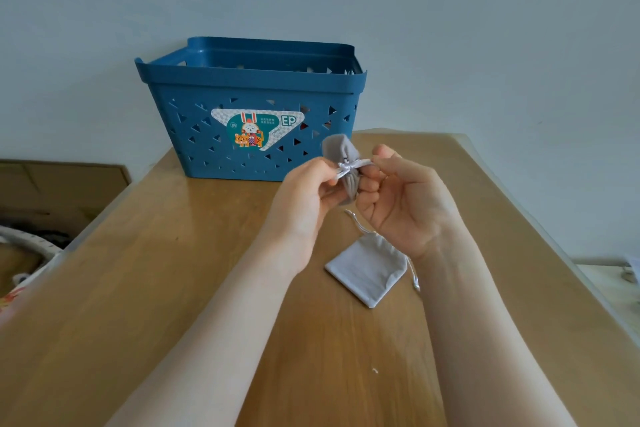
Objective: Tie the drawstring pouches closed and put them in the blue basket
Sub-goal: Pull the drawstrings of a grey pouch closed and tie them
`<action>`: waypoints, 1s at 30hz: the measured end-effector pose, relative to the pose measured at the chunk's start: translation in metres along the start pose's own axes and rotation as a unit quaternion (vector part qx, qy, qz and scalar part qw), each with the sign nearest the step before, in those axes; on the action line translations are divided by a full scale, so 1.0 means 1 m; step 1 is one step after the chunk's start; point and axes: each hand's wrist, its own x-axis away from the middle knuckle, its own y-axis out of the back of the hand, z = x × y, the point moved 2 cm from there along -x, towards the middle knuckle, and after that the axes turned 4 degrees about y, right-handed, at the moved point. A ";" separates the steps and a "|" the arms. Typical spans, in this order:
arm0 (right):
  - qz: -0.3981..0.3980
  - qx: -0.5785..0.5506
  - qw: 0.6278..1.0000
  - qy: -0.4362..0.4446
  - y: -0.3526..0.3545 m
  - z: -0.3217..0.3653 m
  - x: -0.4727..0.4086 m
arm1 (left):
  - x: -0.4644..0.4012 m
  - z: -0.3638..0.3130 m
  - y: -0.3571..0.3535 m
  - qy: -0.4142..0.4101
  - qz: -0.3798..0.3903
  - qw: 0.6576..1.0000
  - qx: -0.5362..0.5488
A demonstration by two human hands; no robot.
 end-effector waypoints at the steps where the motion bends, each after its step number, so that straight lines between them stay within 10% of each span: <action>1: 0.001 -0.013 1.000 -0.019 0.001 -0.003 -0.001 | -0.001 0.001 0.002 0.020 0.003 1.000 -0.010; 11: -0.046 -0.194 0.980 0.022 0.000 -0.017 -0.007 | -0.004 0.004 0.003 0.073 -0.036 0.986 0.144; 15: -0.007 0.075 0.994 0.082 0.003 -0.004 -0.004 | 0.002 -0.002 0.001 0.056 0.011 0.990 0.132; 18: -0.007 0.358 0.907 0.220 -0.004 0.005 0.005 | 0.006 -0.009 -0.002 0.031 0.020 0.994 0.108; 30: 0.020 0.448 0.852 0.269 -0.011 0.000 0.007 | 0.021 -0.024 -0.006 -0.150 -0.014 0.976 -0.159</action>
